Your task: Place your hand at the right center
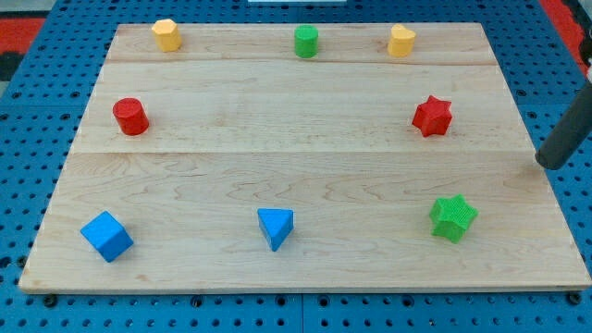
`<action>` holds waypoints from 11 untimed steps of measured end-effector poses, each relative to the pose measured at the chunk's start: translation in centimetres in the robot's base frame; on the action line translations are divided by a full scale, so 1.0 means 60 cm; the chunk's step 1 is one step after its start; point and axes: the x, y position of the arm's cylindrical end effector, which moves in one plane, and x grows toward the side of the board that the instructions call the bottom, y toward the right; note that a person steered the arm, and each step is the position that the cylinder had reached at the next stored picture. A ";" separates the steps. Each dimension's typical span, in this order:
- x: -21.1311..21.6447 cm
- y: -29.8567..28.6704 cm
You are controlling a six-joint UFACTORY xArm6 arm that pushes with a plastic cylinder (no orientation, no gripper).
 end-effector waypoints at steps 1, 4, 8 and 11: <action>-0.003 0.000; -0.010 -0.067; -0.024 -0.245; -0.294 -0.032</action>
